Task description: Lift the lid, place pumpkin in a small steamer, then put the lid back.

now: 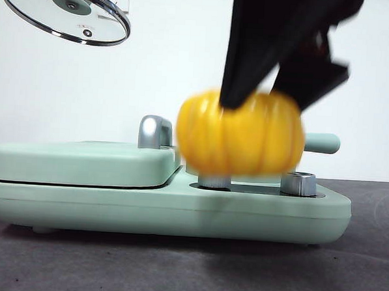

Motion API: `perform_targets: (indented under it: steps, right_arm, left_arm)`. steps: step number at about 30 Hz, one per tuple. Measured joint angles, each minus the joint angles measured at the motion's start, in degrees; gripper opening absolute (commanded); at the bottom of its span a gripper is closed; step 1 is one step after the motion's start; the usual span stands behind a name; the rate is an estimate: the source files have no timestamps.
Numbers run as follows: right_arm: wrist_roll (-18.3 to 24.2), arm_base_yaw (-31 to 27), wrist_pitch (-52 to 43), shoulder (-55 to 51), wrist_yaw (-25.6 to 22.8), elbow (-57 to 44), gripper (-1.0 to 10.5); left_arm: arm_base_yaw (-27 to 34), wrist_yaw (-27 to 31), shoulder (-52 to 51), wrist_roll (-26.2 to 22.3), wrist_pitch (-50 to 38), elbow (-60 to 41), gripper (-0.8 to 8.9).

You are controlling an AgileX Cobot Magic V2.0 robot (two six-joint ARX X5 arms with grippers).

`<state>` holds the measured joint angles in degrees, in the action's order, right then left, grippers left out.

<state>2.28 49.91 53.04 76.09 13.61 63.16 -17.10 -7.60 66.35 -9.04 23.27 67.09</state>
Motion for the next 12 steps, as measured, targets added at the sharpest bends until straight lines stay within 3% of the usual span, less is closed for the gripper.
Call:
perform_targets:
  steps: [5,12]
  right_arm:
    - [-4.1,-4.1,8.5,-0.2,-3.5,9.7,3.6]
    - [-5.8,-11.3,11.6,0.4,-4.6,19.4,3.6]
  left_arm:
    - [0.0,0.0,0.0,0.0,0.0,0.0,0.11]
    - [0.0,0.0,0.0,0.0,-0.3,0.0,0.11]
